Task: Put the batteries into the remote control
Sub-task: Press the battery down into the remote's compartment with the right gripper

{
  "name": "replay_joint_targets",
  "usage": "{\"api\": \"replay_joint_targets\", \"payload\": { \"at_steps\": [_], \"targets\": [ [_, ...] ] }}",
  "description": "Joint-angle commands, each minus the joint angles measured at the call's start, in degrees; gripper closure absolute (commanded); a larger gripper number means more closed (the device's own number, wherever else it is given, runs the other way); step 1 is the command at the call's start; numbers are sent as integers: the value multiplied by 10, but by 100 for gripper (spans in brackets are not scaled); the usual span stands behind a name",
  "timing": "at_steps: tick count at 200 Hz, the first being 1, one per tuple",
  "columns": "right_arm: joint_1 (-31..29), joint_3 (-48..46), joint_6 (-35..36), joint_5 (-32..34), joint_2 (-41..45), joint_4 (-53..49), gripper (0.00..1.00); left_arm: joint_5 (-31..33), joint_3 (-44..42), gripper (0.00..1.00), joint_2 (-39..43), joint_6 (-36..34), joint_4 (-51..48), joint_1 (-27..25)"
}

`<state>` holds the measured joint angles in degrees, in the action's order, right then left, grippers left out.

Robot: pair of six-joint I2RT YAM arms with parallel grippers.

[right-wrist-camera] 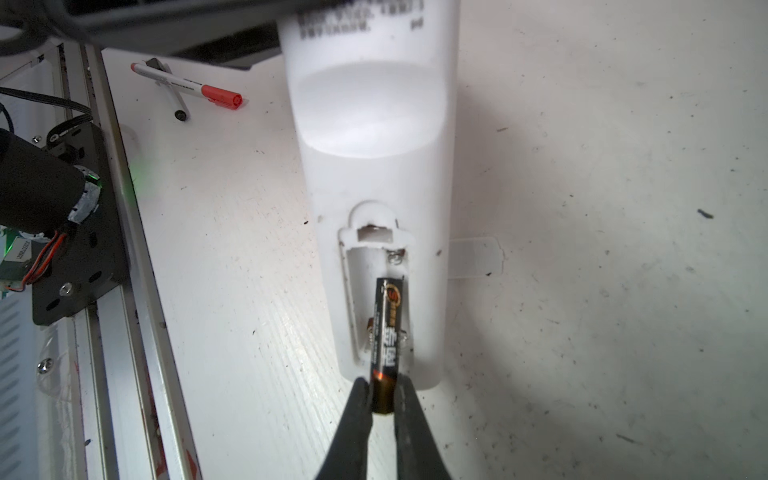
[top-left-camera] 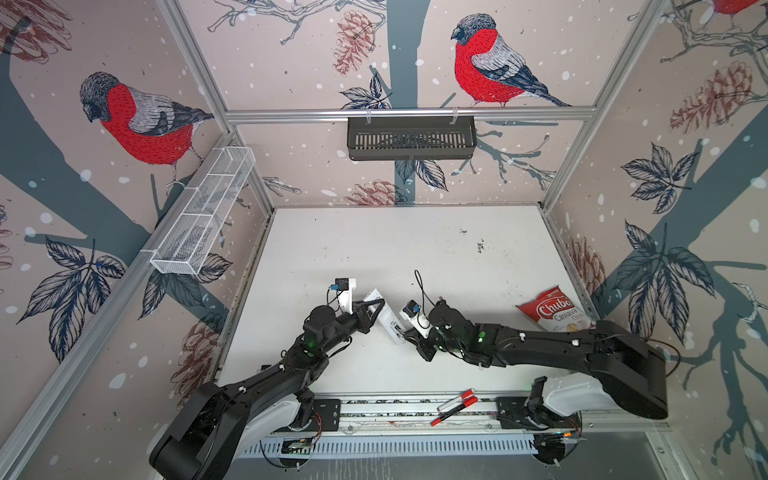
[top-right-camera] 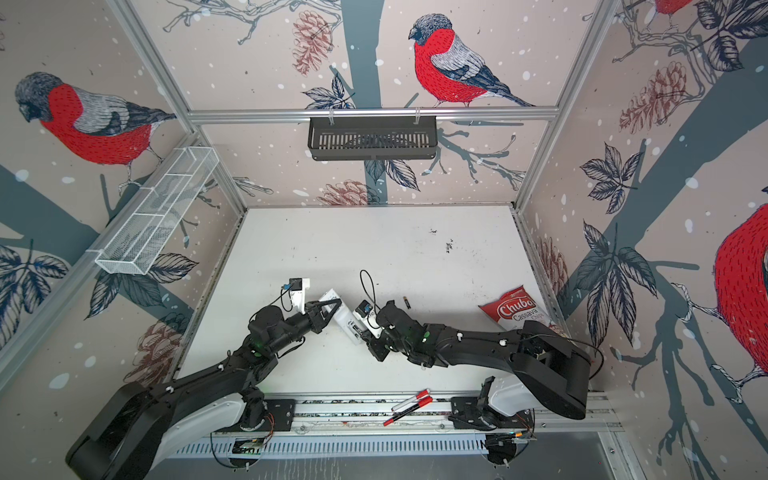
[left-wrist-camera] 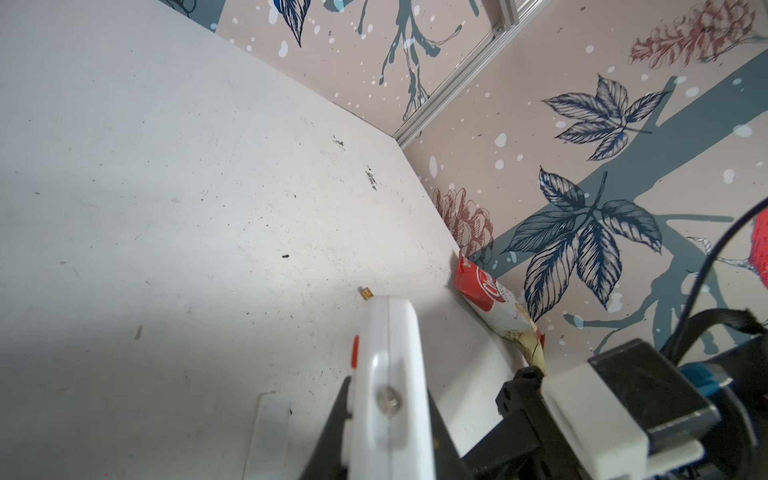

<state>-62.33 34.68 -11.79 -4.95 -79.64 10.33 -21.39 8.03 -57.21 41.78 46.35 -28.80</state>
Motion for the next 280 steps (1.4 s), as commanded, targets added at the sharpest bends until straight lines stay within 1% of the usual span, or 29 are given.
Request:
{"api": "replay_joint_targets", "payload": {
  "at_steps": [1,34,154,219,280],
  "targets": [
    [-1,11,7,10,8,-25,87,-32,9,100,13,28,14,14],
    [-1,36,4,27,9,-50,87,-58,16,100,25,45,12,26],
    [-1,83,13,52,5,-93,87,-88,22,100,27,61,13,33],
    [-2,103,15,66,-7,-97,88,-109,39,100,33,90,-2,42],
    [-6,129,17,88,-31,-106,88,-126,43,100,32,129,25,46]
  ]
}}
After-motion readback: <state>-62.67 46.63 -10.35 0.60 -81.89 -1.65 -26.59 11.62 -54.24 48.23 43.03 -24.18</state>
